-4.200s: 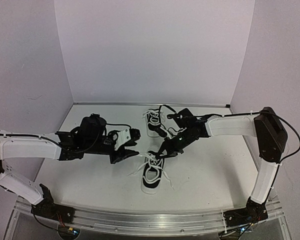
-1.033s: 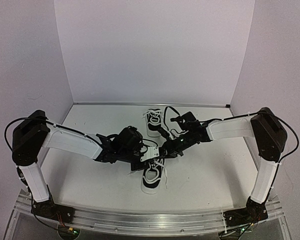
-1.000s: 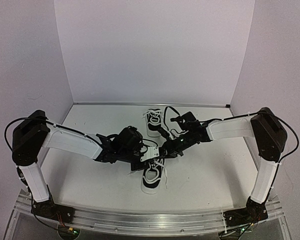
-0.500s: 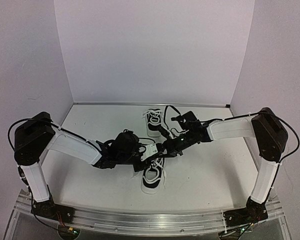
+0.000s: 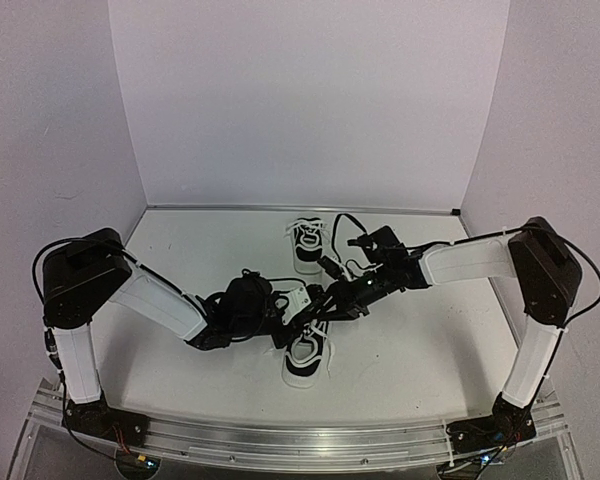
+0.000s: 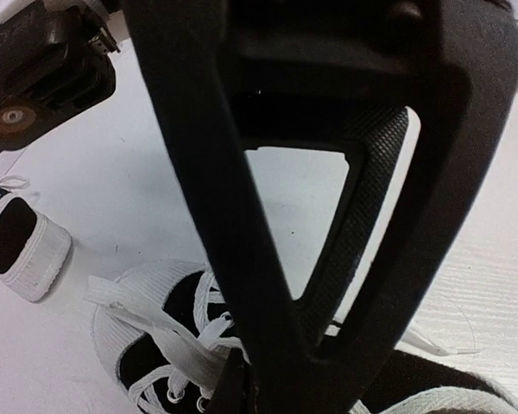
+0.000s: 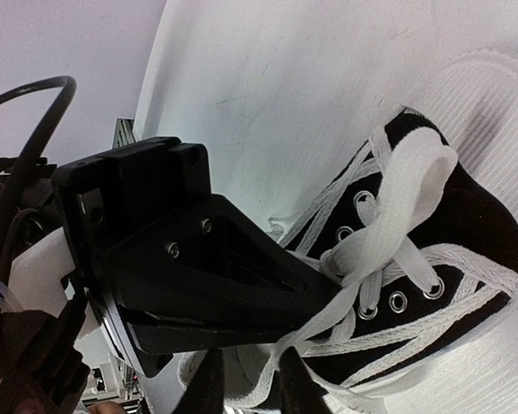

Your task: Tie the shoes

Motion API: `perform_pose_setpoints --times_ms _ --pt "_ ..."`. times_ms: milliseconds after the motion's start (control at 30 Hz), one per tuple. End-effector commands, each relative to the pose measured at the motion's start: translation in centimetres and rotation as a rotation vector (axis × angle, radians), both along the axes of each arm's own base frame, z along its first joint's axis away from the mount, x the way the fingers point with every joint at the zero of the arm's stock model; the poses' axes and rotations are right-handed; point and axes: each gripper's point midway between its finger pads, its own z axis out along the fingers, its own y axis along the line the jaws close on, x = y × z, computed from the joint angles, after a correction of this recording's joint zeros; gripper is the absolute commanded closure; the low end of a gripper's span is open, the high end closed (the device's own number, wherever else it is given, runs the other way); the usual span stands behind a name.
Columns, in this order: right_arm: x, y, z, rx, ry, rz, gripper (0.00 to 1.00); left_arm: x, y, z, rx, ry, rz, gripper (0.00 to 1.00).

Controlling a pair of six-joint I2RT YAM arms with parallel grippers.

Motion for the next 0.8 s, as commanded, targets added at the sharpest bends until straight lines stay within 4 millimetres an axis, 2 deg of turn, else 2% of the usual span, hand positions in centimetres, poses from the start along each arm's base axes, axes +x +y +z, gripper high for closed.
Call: perform_pose_setpoints --times_ms 0,100,167,267,333,767 --pt "2.2 -2.1 4.1 0.069 -0.098 -0.072 0.69 -0.5 -0.6 1.0 -0.081 0.004 -0.03 1.0" --pt "3.6 -3.9 3.8 0.04 -0.112 -0.144 0.66 -0.5 -0.5 0.9 -0.079 0.006 -0.031 1.0" --pt "3.9 -4.3 2.5 0.012 -0.086 -0.164 0.67 -0.4 -0.4 0.8 -0.075 0.005 -0.032 1.0" --pt "3.5 -4.3 0.0 -0.021 -0.022 -0.161 0.74 -0.3 -0.3 1.0 -0.075 0.005 -0.032 1.0" --pt "3.1 -4.1 -0.9 -0.022 0.002 -0.145 0.78 -0.3 -0.3 1.0 -0.074 0.004 -0.032 1.0" --pt "1.4 -1.9 -1.4 0.095 0.087 -0.088 0.81 -0.5 -0.2 0.9 -0.07 0.005 -0.041 1.0"
